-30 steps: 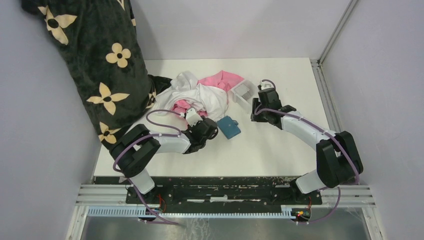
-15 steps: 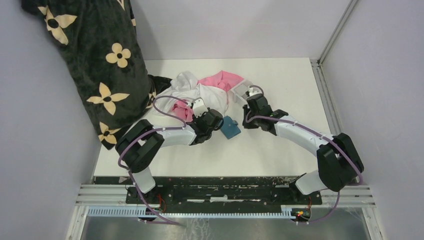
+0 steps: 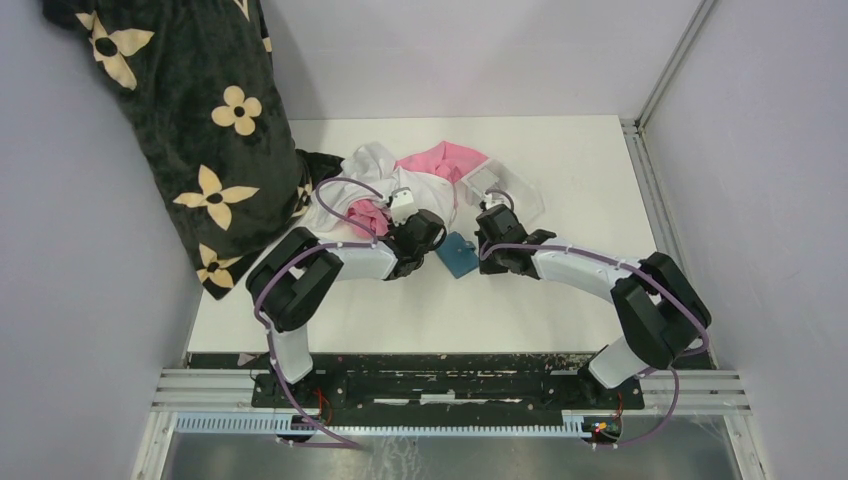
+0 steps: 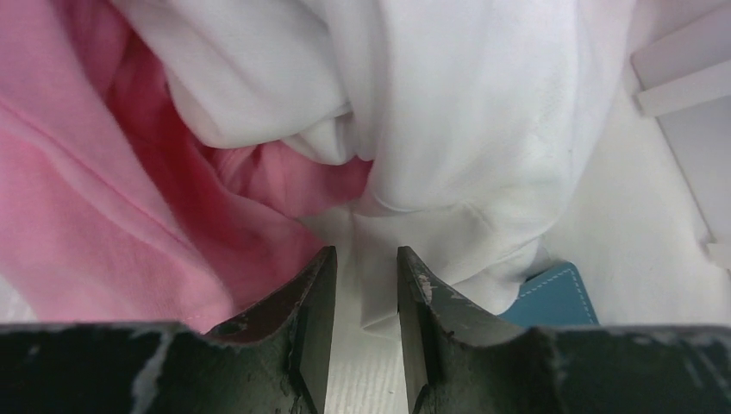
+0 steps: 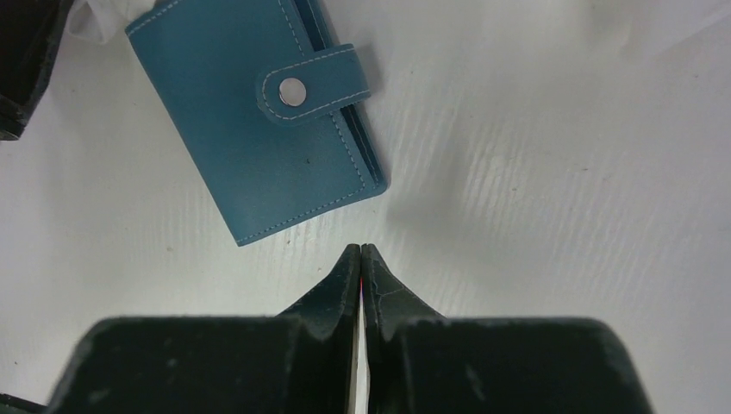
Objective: Put the credit cards into the card holder
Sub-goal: Pick up the credit card from the storage box.
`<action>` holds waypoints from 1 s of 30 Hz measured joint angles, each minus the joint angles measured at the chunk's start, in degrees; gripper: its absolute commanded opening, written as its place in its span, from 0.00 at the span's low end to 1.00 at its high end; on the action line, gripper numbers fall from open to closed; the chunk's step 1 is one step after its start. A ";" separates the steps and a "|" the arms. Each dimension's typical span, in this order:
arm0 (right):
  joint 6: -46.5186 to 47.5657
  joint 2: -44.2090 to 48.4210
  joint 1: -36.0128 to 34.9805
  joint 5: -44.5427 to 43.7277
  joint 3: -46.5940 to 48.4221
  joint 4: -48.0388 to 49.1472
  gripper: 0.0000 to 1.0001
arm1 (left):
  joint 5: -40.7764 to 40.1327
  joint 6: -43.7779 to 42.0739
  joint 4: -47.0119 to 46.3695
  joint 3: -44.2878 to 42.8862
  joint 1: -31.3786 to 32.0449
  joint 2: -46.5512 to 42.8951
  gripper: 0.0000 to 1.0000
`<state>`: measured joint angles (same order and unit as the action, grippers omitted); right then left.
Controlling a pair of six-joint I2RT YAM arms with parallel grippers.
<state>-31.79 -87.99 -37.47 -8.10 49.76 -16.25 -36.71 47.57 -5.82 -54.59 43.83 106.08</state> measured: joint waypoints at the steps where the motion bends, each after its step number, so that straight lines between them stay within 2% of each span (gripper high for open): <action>1: -0.20 -0.74 -0.15 0.02 -0.09 0.31 0.06 | 0.52 -0.42 -0.55 0.00 0.00 0.04 0.38; 10: -1.01 -5.79 -0.79 0.26 -0.61 2.82 0.05 | 5.46 -2.32 -3.76 0.00 0.00 0.85 0.34; 19: -0.66 -6.86 -0.79 -0.79 0.24 3.28 0.04 | 7.10 -2.34 -9.35 2.58 0.37 1.16 0.32; 26: 0.35 -7.34 -0.79 -1.14 0.79 3.19 0.03 | 6.62 -1.49 -12.22 4.24 1.03 1.05 0.36; 30: 0.98 -7.23 -0.79 -1.36 0.79 2.97 0.08 | 5.42 1.40 -11.41 5.40 1.31 -0.17 0.39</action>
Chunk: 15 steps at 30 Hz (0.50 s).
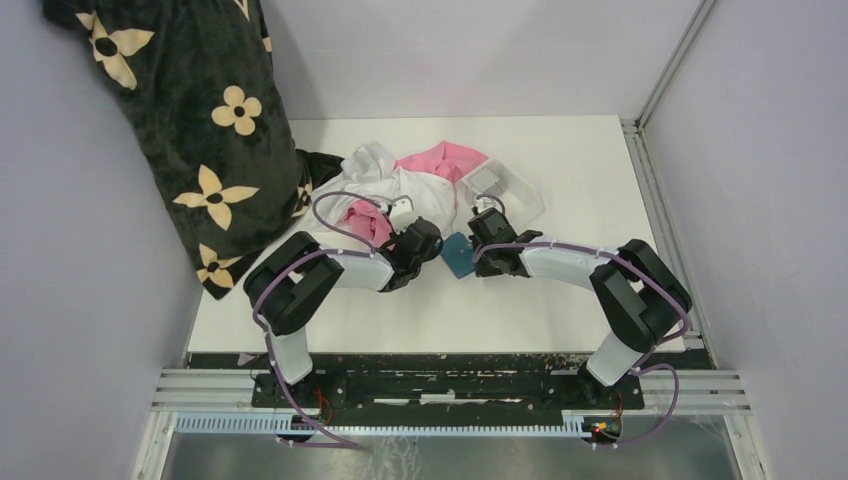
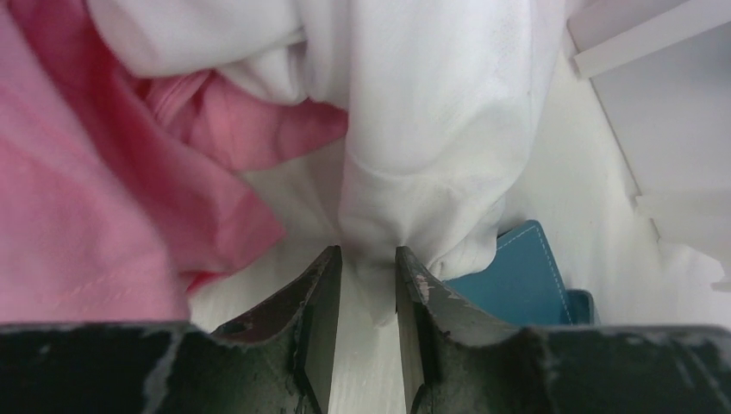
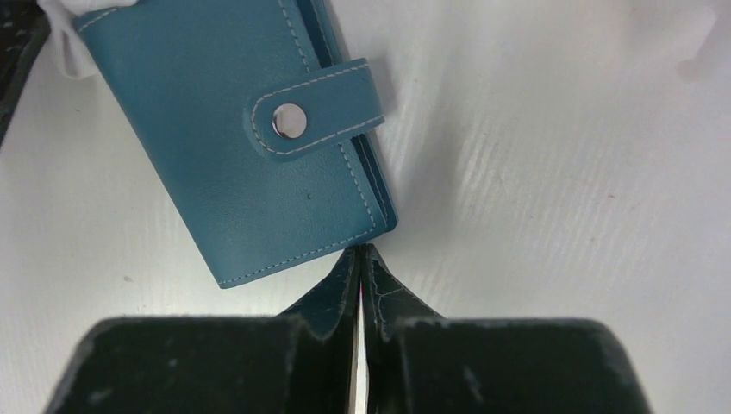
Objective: Put the credit cards into the card holder
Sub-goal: Pick up the credit card from the storage box.
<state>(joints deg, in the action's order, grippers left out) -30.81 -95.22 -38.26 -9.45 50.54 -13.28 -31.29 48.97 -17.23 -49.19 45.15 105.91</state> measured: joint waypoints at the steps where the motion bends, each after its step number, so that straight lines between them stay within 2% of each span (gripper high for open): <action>1: 0.22 0.13 0.00 -0.15 0.00 -0.17 0.11 | -0.20 0.79 0.37 0.66 0.15 -0.70 0.40; 10: 2.64 6.23 0.00 -3.37 0.02 -6.27 0.29 | -3.67 6.95 6.54 5.60 2.78 -6.99 0.45; 15: 4.63 9.16 0.07 -5.38 3.37 -10.34 0.41 | -5.55 10.16 9.79 8.46 4.81 -10.54 0.46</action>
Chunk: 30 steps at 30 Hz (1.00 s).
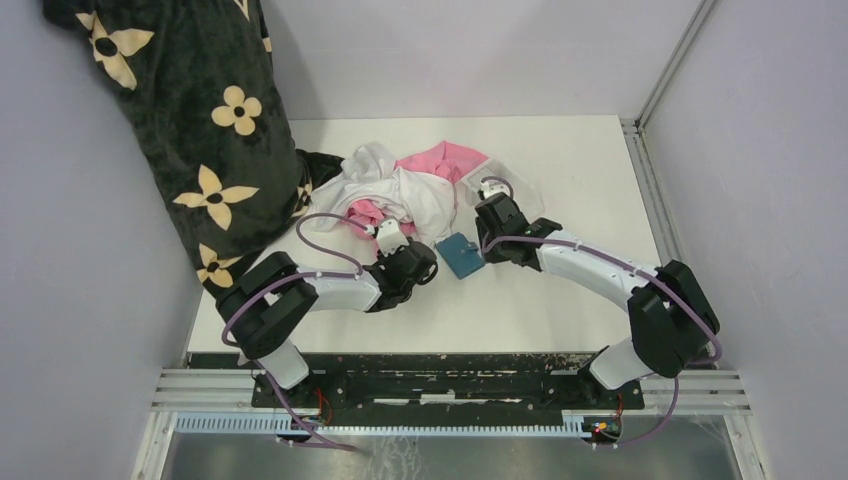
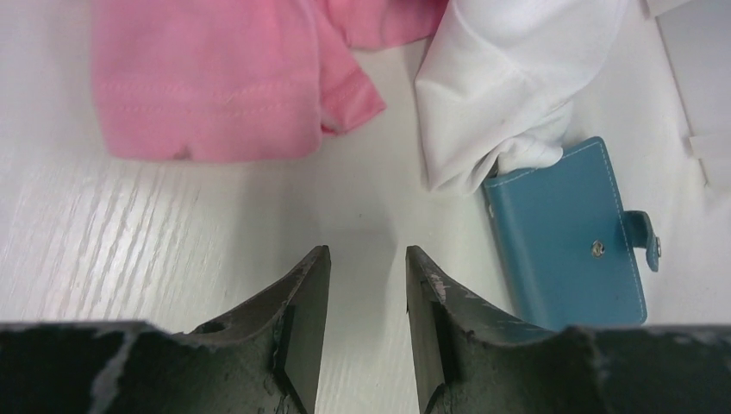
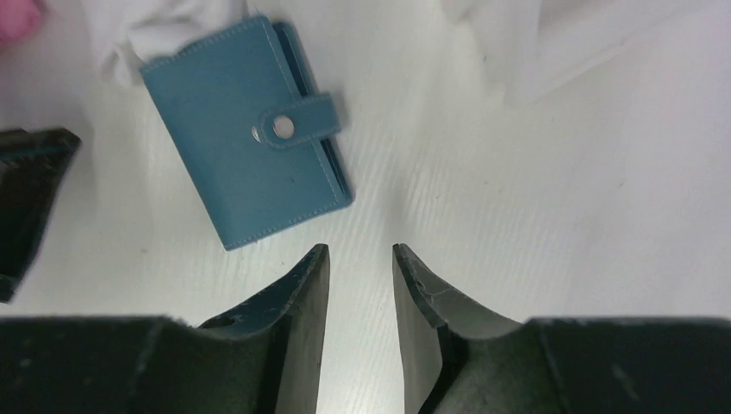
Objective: Put the credit cards into the card holder
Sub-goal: Pick up the credit card from the storage box.
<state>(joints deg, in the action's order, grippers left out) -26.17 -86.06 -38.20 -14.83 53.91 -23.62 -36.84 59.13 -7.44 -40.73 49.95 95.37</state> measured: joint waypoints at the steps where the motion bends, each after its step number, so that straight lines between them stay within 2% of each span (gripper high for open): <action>1: 0.68 0.02 0.11 -0.52 1.49 -0.92 0.42 | -0.33 0.66 0.33 0.59 0.42 -0.55 0.46; 8: 5.88 -2.93 3.98 -0.96 15.06 -3.02 0.45 | -0.48 5.03 -2.67 3.32 2.05 -1.66 0.46; 16: 12.52 -14.19 10.73 2.82 30.93 -2.49 0.51 | 2.25 8.63 -9.92 4.81 2.21 -0.13 0.46; 30: 16.00 -28.17 18.82 14.64 42.69 -2.93 0.55 | 6.97 10.01 -13.14 4.61 -0.37 0.92 0.47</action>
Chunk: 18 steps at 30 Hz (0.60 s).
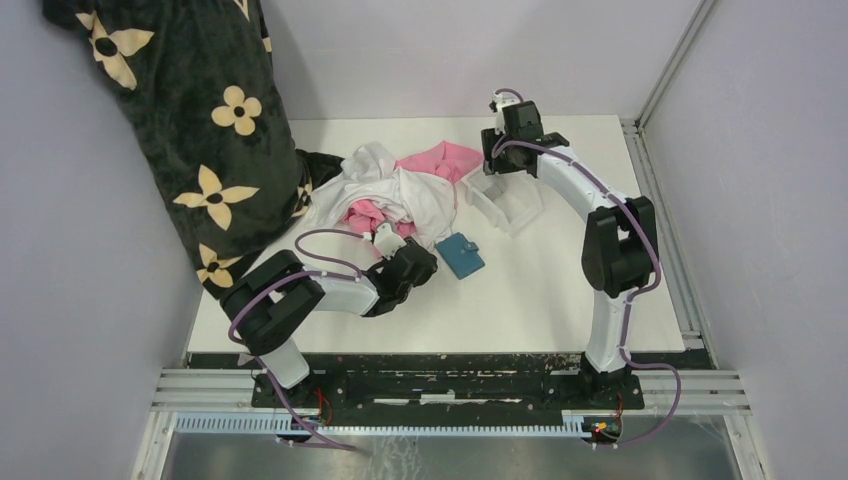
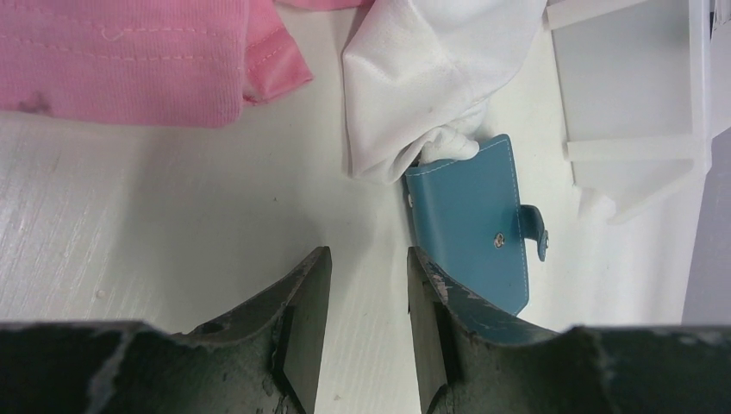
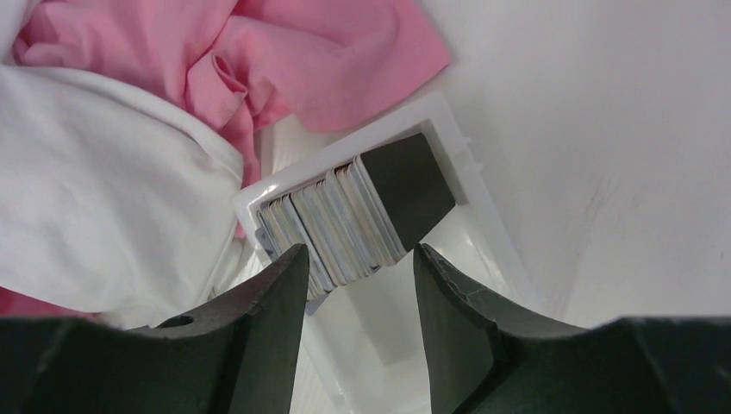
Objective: Put the credit cards into the card holder
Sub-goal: Pick up the credit card from the storage box.
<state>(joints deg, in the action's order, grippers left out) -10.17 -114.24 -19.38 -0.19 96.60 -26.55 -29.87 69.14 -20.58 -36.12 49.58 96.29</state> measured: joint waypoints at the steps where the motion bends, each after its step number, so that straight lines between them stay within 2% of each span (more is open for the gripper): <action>1: 0.02 -0.52 0.55 0.68 0.79 -0.13 0.55 | 0.28 0.00 -0.28 0.09 -0.17 -0.02 0.47; 13: -0.50 -6.49 5.07 10.51 5.73 -0.13 0.54 | 1.66 0.00 -1.20 0.31 -1.03 0.07 0.47; 18: -1.60 -9.27 5.92 14.21 7.45 -0.17 0.54 | 1.97 -0.09 1.49 0.26 -1.03 -1.40 0.47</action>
<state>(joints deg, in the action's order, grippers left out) -11.77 -123.50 -13.45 14.02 104.05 -26.72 -27.90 69.06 -19.09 -35.86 48.56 94.89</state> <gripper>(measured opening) 0.545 0.466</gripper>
